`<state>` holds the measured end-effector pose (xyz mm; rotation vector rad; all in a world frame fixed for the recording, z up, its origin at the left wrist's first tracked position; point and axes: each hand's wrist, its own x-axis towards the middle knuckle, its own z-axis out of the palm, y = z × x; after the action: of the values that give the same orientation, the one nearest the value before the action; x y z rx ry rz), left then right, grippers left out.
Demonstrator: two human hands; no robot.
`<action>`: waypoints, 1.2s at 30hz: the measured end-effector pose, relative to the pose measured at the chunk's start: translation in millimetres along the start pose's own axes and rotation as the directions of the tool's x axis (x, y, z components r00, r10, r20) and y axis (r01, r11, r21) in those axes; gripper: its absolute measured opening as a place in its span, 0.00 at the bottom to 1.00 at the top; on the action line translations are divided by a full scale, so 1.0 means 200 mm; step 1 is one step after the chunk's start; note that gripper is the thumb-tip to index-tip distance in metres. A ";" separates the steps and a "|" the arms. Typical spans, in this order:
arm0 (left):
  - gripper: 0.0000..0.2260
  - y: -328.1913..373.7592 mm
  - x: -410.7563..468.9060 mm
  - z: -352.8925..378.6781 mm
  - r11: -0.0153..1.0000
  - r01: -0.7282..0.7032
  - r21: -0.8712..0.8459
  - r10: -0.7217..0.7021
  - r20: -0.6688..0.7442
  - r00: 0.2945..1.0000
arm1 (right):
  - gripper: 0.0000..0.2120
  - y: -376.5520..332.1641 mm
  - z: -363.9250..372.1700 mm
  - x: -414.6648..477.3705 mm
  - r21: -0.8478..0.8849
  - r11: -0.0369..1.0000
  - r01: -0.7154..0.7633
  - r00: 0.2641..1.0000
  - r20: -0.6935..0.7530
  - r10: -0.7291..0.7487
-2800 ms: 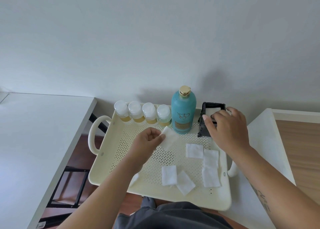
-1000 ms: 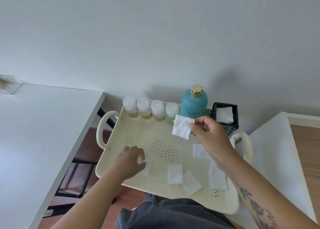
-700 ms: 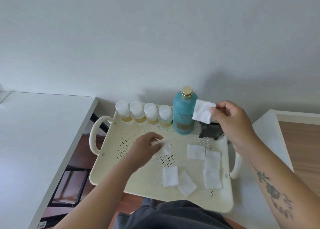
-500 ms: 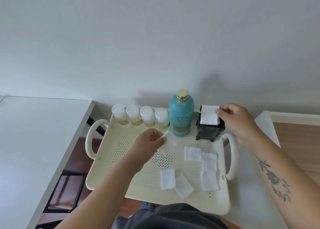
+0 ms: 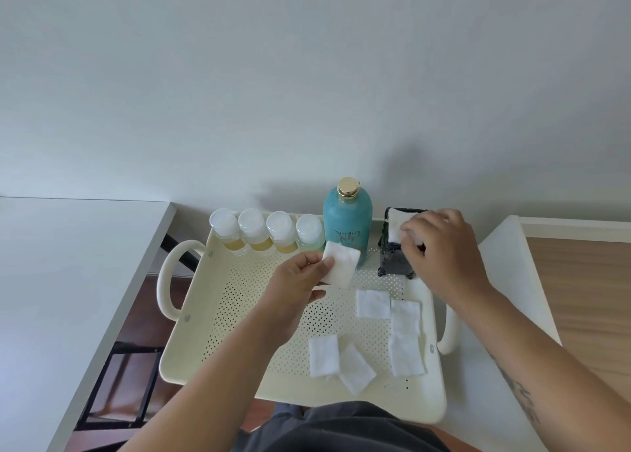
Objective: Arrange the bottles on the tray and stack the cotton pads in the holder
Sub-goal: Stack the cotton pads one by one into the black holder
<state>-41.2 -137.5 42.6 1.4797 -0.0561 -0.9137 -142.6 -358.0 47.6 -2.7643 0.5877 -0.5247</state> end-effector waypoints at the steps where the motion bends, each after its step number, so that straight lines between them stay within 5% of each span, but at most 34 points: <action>1: 0.09 0.00 0.00 0.01 1.000 0.002 -0.013 -0.002 -0.001 1.000 | 0.06 0.00 0.01 -0.01 -0.028 0.999 0.018 1.000 0.022 -0.017; 9: 0.07 0.02 0.00 0.03 0.997 0.005 -0.071 -0.002 0.042 0.999 | 0.31 0.04 0.07 -0.03 -0.244 0.970 0.023 0.975 0.220 0.032; 16: 0.13 0.04 0.00 0.04 0.993 -0.016 -0.116 0.026 0.087 0.996 | 0.25 0.04 0.06 -0.05 -0.156 0.988 0.003 0.998 0.055 0.005; 23: 0.12 0.06 0.01 0.06 0.991 -0.029 -0.129 0.047 0.138 0.989 | 0.32 0.05 0.08 -0.05 -0.149 0.988 -0.040 0.982 0.176 0.066; 31: 0.09 0.07 0.02 0.07 0.991 -0.030 -0.131 0.048 0.140 0.989 | 0.21 -0.15 -0.02 -0.15 0.268 0.957 -0.110 0.991 -0.045 0.126; 36: 0.09 0.06 0.03 0.10 0.990 -0.022 -0.139 0.045 0.164 0.985 | 0.14 -0.29 -0.06 -0.17 0.591 0.757 -0.279 0.960 0.152 0.235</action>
<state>-43.7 -158.7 52.8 1.2696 -0.1386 -0.9934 -155.9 -294.3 68.1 -2.0370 0.6344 -0.4510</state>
